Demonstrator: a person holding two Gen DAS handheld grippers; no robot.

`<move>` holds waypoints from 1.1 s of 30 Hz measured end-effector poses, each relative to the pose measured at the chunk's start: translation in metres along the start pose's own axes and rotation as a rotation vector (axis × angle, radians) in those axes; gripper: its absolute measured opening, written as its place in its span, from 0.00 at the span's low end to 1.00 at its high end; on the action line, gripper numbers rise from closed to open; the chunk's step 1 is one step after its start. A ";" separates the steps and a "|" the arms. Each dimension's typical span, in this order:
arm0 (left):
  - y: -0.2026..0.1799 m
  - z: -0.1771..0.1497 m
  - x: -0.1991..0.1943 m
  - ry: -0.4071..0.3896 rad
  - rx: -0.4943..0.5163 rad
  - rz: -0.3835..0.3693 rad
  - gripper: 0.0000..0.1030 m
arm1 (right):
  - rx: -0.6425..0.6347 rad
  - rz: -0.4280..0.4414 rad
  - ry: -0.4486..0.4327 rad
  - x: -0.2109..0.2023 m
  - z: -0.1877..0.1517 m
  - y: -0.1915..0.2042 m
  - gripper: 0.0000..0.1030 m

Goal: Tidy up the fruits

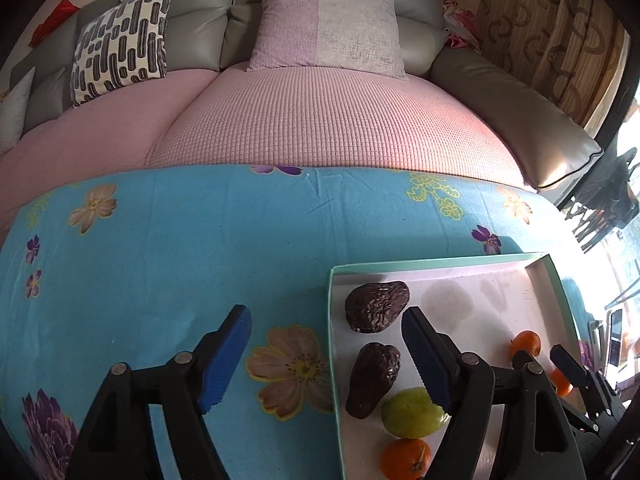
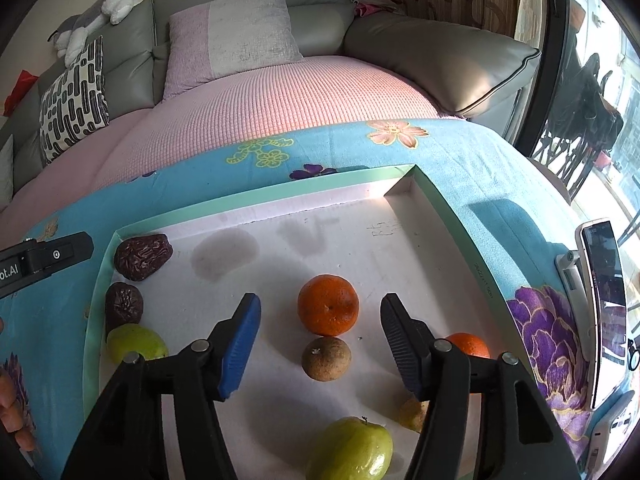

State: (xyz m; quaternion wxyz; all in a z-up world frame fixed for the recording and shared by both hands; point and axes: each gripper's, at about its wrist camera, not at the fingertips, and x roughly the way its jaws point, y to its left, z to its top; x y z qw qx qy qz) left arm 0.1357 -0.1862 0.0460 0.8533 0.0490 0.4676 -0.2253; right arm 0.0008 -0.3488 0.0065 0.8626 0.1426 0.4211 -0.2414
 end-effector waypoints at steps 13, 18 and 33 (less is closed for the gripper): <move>0.050 -0.021 0.001 -0.076 -0.085 0.188 1.00 | -0.024 0.020 0.001 0.008 -0.005 -0.003 0.88; 0.060 -0.035 -0.006 -0.126 -0.075 0.201 1.00 | -0.024 0.044 -0.020 0.005 -0.005 -0.001 0.88; 0.101 -0.082 -0.018 -0.126 -0.109 0.508 1.00 | -0.006 0.019 -0.011 -0.009 -0.011 0.004 0.88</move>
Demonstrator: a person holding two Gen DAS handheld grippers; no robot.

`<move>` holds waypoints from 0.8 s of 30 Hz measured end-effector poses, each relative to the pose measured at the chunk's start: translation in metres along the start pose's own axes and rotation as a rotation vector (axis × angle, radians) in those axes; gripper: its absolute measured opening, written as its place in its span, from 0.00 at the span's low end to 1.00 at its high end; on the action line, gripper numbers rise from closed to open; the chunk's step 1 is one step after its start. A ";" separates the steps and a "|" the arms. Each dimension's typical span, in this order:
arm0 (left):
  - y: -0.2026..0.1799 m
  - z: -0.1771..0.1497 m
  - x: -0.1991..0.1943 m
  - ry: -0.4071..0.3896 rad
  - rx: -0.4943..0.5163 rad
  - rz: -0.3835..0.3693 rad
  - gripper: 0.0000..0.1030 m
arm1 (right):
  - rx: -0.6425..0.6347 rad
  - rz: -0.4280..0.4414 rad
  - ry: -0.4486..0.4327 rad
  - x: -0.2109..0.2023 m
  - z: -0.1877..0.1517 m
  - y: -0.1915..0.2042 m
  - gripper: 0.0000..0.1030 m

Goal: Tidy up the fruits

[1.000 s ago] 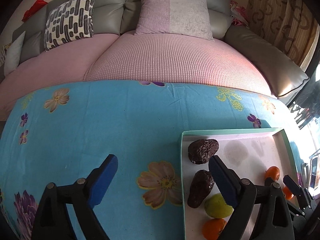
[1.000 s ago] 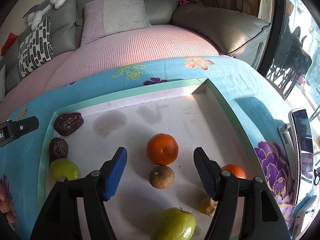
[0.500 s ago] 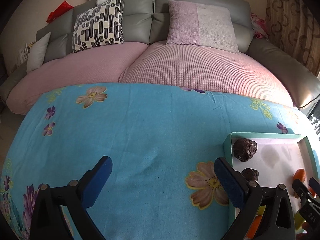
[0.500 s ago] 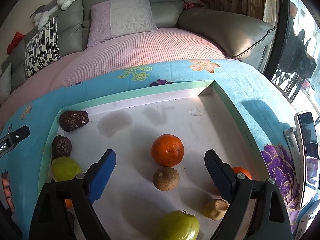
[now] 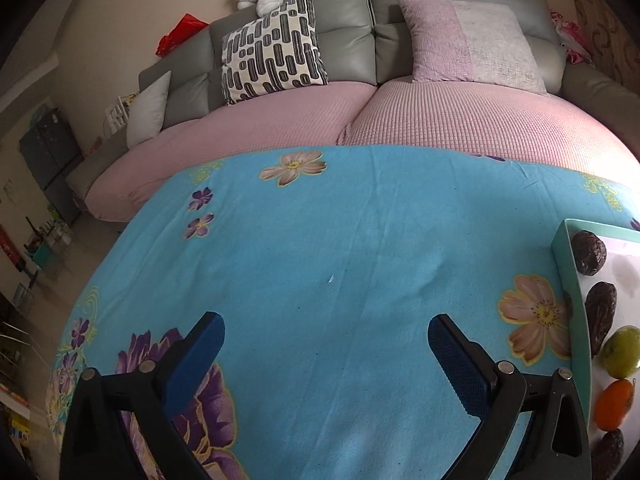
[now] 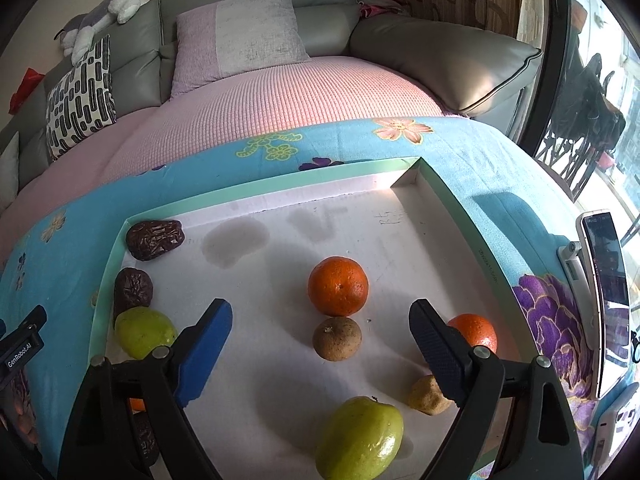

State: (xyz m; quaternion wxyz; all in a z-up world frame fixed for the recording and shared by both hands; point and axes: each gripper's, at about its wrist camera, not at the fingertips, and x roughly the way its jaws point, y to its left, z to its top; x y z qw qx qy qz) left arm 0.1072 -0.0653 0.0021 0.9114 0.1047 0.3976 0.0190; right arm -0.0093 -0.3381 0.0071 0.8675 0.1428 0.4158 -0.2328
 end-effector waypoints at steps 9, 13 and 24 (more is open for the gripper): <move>0.017 -0.019 0.004 0.054 -0.003 -0.008 1.00 | -0.038 0.006 0.009 -0.025 -0.013 0.024 0.88; 0.023 -0.018 0.002 0.086 -0.019 -0.039 1.00 | -0.056 0.006 0.002 -0.036 -0.021 0.035 0.88; 0.035 -0.035 -0.025 0.054 0.053 -0.070 1.00 | -0.138 0.045 -0.036 -0.071 -0.055 0.080 0.88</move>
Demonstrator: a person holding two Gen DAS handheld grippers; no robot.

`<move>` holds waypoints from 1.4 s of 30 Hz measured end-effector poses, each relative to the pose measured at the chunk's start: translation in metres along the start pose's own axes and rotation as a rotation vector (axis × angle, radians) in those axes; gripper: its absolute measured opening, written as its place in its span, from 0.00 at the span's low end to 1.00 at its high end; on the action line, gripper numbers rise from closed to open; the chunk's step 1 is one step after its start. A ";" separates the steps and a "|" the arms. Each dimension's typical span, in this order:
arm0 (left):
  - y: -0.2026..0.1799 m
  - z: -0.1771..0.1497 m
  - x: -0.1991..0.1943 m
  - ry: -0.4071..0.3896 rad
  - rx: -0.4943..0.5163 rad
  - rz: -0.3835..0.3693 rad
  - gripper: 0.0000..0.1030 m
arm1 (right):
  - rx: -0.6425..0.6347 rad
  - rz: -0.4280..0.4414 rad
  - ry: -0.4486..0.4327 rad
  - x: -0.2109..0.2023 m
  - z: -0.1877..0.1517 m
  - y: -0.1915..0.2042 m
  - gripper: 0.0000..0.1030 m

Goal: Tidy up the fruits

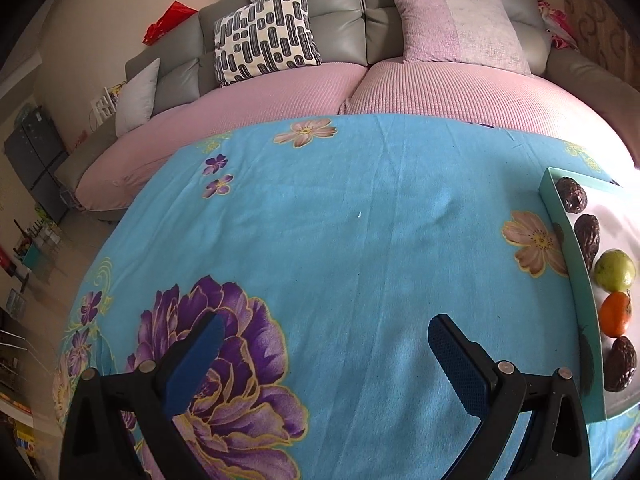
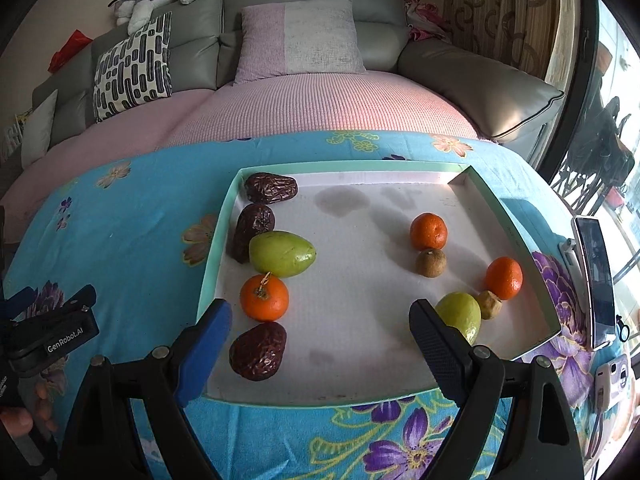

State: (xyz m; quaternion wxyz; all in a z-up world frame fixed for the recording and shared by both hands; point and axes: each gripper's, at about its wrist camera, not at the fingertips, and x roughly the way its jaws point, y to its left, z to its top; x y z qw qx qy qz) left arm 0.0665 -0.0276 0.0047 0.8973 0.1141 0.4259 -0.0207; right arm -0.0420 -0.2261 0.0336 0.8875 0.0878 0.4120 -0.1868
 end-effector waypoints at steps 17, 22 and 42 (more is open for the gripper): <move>0.008 -0.036 -0.018 0.073 0.014 -0.091 1.00 | -0.033 0.034 0.010 -0.015 -0.030 0.004 0.88; 0.002 -0.034 -0.016 0.080 0.036 -0.114 1.00 | -0.059 0.046 0.013 -0.012 -0.030 0.011 0.88; 0.003 -0.036 -0.028 0.079 0.052 -0.108 1.00 | -0.078 0.048 0.024 -0.020 -0.035 0.018 0.88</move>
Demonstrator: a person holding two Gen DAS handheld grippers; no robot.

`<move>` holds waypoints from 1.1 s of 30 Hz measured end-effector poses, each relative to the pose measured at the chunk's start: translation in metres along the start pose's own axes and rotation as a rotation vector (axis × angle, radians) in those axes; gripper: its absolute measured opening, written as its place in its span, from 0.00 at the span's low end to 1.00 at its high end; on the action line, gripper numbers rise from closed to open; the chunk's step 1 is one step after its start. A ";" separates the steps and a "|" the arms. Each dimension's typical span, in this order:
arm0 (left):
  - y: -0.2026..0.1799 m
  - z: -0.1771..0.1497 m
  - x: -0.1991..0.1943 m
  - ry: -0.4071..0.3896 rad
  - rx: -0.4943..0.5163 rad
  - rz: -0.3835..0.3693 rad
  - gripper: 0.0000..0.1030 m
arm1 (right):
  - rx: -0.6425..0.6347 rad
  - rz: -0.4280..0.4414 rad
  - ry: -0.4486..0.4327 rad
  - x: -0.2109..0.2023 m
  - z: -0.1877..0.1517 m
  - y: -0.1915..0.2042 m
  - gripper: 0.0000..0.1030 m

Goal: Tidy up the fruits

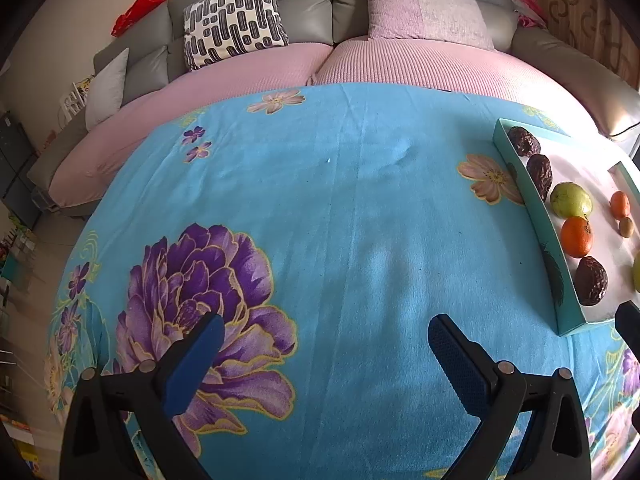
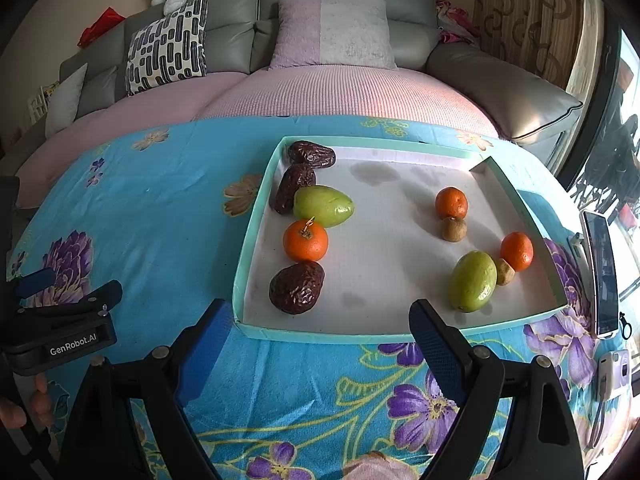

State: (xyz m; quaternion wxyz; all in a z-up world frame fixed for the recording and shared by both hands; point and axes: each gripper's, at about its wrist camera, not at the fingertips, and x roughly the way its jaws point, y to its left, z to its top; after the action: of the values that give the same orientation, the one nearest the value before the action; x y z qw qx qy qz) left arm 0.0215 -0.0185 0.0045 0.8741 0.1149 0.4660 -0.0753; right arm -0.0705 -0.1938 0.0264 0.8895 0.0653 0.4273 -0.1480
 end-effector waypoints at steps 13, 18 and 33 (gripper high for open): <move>0.005 -0.002 -0.004 -0.004 -0.011 0.002 1.00 | 0.002 -0.012 0.022 -0.002 -0.003 0.002 0.88; 0.006 -0.003 -0.003 -0.001 -0.012 0.001 1.00 | 0.006 -0.015 0.028 0.000 -0.006 0.002 0.88; 0.004 -0.001 0.009 0.022 -0.004 0.016 1.00 | 0.016 -0.021 0.031 0.009 -0.007 -0.003 0.88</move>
State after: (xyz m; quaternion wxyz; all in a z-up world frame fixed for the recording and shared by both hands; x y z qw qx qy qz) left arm 0.0265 -0.0142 -0.0032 0.8698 0.1176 0.4746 -0.0662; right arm -0.0707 -0.1966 0.0151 0.8808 0.0701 0.4403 -0.1594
